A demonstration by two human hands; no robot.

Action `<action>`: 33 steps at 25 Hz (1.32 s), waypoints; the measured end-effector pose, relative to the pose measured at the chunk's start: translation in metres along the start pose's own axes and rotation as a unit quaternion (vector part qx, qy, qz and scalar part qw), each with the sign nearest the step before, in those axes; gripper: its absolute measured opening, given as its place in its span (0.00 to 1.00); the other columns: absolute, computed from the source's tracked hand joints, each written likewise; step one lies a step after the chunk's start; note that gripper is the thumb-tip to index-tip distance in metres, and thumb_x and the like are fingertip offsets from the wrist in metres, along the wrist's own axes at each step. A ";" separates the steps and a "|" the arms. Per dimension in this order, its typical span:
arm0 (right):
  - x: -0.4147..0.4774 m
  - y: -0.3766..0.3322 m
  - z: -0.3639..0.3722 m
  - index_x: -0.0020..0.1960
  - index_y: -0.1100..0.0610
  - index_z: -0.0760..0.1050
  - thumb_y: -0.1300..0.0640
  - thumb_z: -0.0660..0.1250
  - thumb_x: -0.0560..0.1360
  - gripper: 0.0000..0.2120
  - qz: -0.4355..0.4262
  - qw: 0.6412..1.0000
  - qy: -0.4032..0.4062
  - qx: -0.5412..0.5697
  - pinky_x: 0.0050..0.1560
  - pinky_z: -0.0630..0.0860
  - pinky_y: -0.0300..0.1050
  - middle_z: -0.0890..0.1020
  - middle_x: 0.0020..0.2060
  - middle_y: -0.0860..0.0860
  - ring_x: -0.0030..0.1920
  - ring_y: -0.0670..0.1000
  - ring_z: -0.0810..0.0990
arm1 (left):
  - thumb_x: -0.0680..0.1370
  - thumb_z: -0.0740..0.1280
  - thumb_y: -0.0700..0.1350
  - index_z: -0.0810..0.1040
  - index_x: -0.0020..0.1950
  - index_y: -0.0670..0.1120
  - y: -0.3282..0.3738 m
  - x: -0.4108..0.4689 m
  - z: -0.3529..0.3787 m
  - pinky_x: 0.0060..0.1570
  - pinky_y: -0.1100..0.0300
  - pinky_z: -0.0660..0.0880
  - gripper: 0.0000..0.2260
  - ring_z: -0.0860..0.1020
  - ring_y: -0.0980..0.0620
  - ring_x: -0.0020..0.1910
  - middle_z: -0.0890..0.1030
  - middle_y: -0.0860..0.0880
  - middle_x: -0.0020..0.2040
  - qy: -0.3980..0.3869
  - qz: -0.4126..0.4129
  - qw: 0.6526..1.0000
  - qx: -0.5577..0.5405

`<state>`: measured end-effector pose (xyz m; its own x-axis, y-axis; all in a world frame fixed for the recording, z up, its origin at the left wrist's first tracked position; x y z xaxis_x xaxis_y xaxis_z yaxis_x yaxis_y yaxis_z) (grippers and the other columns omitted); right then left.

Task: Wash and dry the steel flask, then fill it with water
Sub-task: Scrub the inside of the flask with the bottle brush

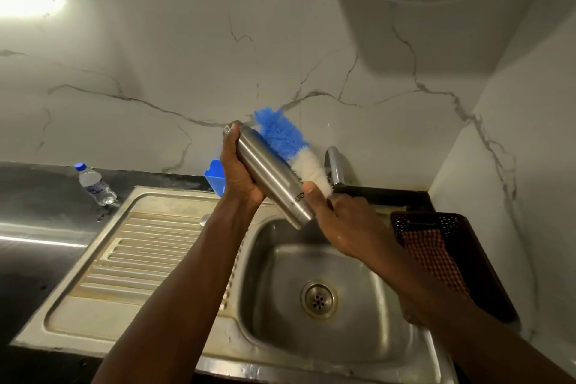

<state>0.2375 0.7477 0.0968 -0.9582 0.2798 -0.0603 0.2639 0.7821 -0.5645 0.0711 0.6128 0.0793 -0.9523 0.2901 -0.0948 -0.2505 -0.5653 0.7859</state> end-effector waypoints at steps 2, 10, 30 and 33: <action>0.005 0.005 -0.002 0.61 0.54 0.79 0.23 0.33 0.75 0.49 0.036 0.999 -0.003 -0.010 0.53 0.74 0.53 0.83 0.52 0.57 0.54 0.58 0.81 | 0.78 0.66 0.68 0.79 0.63 0.44 -0.004 0.002 -0.009 0.51 0.47 0.82 0.29 0.84 0.44 0.44 0.84 0.42 0.48 0.030 -0.009 1.000 0.002; 0.001 -0.017 0.010 0.80 0.36 0.55 0.41 0.54 0.85 0.24 -0.076 0.993 0.039 0.084 0.62 0.75 0.54 0.79 0.66 0.50 0.66 0.56 0.76 | 0.81 0.61 0.58 0.79 0.46 0.47 -0.010 0.004 -0.007 0.42 0.56 0.78 0.16 0.79 0.49 0.39 0.78 0.46 0.41 0.078 0.007 0.996 -0.050; 0.020 -0.003 0.021 0.54 0.49 0.73 0.22 0.70 0.64 0.34 0.003 0.993 0.070 0.094 0.49 0.81 0.51 0.77 0.44 0.42 0.46 0.46 0.79 | 0.72 0.67 0.75 0.83 0.58 0.45 -0.013 0.004 0.002 0.49 0.49 0.83 0.35 0.86 0.43 0.44 0.86 0.43 0.47 0.071 -0.069 0.993 -0.062; 0.022 -0.003 0.024 0.52 0.47 0.72 0.25 0.72 0.65 0.30 0.018 0.988 0.086 0.123 0.51 0.82 0.53 0.76 0.43 0.40 0.45 0.43 0.77 | 0.68 0.64 0.80 0.82 0.65 0.45 -0.018 0.005 0.007 0.55 0.43 0.83 0.43 0.86 0.40 0.53 0.87 0.41 0.54 0.073 -0.061 0.994 0.051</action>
<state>0.2129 0.7380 0.0776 -0.9102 0.4116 0.0453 0.2416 0.6167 -0.7492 0.0723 0.6292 0.0691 -0.9327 0.2325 -0.2756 -0.3543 -0.4492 0.8202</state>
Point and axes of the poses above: each hand's wrist, its own x-axis towards the middle knuckle, its own z-axis out of the palm, y = z × x, the point moved 5 cm from there along x, towards the middle knuckle
